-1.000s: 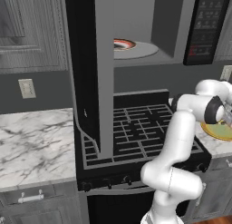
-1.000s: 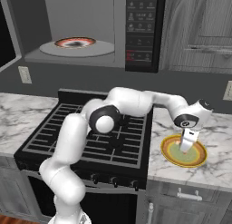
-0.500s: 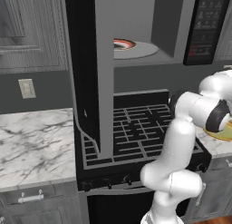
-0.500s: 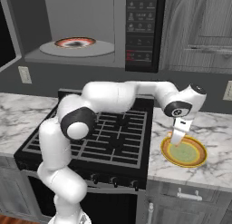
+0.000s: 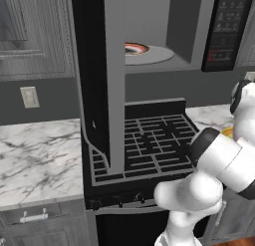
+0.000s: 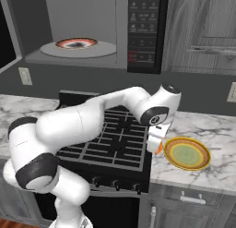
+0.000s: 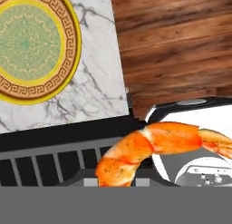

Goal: Pick the shrimp from the counter and place it in the microwave. Then turn on the microwave.

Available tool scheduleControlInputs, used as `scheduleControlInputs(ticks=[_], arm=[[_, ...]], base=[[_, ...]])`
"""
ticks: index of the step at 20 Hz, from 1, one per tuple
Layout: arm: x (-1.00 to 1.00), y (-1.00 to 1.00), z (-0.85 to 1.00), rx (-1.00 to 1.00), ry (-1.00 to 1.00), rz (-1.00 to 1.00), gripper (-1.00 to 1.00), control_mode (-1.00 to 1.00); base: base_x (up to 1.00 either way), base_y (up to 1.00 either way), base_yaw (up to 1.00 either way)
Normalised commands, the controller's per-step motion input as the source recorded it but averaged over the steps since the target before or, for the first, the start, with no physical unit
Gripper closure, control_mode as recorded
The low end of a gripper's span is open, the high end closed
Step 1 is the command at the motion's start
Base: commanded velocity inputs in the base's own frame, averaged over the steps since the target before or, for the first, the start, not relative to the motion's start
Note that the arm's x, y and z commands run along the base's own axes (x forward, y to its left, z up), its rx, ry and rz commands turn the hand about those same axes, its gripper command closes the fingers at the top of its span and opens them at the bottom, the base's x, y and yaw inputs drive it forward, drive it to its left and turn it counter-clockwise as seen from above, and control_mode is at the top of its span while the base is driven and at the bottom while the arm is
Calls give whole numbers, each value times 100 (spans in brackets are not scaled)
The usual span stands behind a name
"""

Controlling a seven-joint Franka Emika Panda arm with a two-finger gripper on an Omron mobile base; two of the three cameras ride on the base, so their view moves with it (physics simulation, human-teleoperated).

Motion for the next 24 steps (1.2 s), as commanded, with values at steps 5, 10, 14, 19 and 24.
scheduleControlInputs(ticks=[5,10,14,19,24], arm=[[-50,79,76,-16,0,0,100,-100],[-31,71,90,-15,0,4,100,-100],[-31,62,86,-12,0,11,100,-100],[-23,58,71,-7,2,17,100,-100],[-10,57,43,0,2,27,100,-100]], base=[[0,0,0],[0,0,0],[0,0,0],[0,0,0],[0,0,0]])
